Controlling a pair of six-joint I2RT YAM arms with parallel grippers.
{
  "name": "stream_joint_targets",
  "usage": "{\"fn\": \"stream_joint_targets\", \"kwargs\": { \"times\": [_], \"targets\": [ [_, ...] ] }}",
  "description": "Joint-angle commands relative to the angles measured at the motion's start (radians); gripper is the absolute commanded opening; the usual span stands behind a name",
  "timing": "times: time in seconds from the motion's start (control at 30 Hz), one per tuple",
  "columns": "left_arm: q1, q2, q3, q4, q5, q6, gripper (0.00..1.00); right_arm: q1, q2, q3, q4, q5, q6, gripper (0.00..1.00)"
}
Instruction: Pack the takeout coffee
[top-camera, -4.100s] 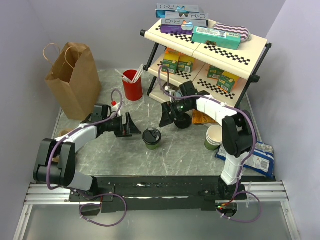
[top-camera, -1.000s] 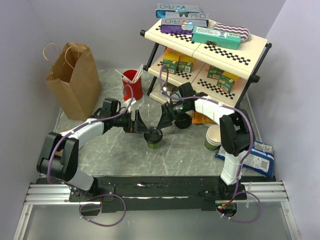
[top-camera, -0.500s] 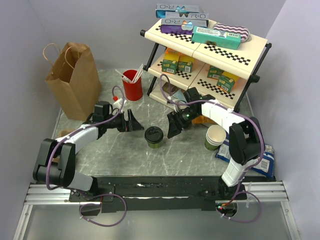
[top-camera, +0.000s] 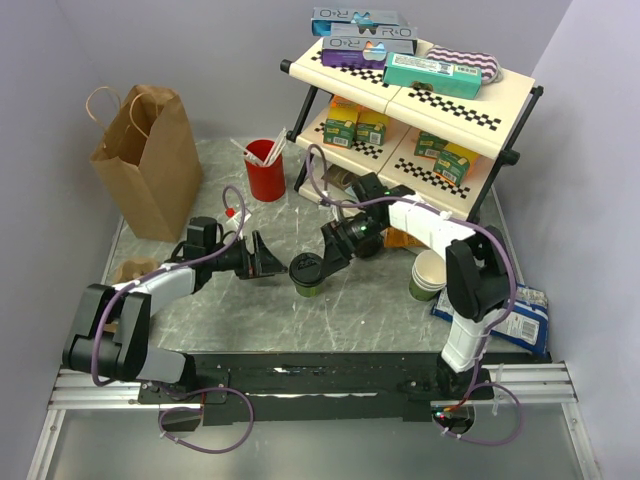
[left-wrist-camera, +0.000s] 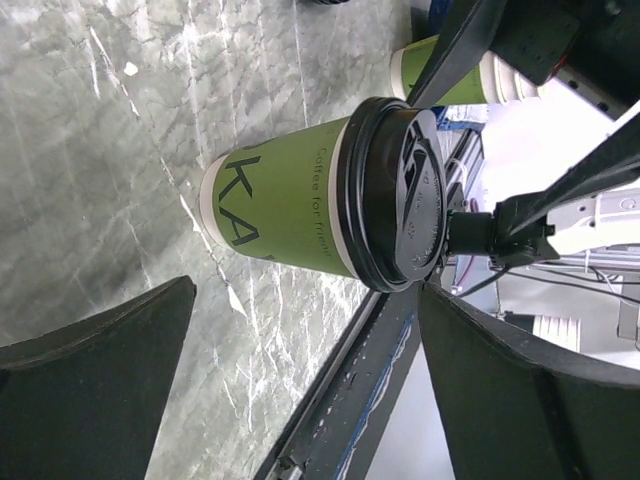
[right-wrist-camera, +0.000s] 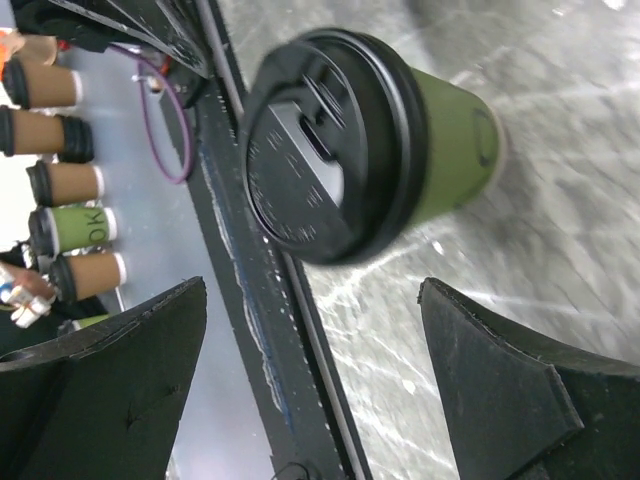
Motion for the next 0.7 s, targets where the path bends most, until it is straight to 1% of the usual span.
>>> {"fn": "stream_joint_targets", "kwargs": {
  "times": [0.0, 0.37, 0.67],
  "targets": [
    [0.005, 0.008, 0.002, 0.064, 0.045, -0.025, 0.99, 0.025, 0.035, 0.038, 0.043, -0.063, 0.041, 0.93],
    [-0.004, 0.06, 0.013, 0.04, 0.061, 0.005, 0.99, 0.038, 0.096, 0.063, 0.089, -0.051, 0.094, 0.93],
    [-0.045, 0.107, 0.036, 0.043, 0.064, 0.007, 0.99, 0.047, 0.134, 0.081, 0.1, -0.042, 0.109, 0.93]
  ]
}}
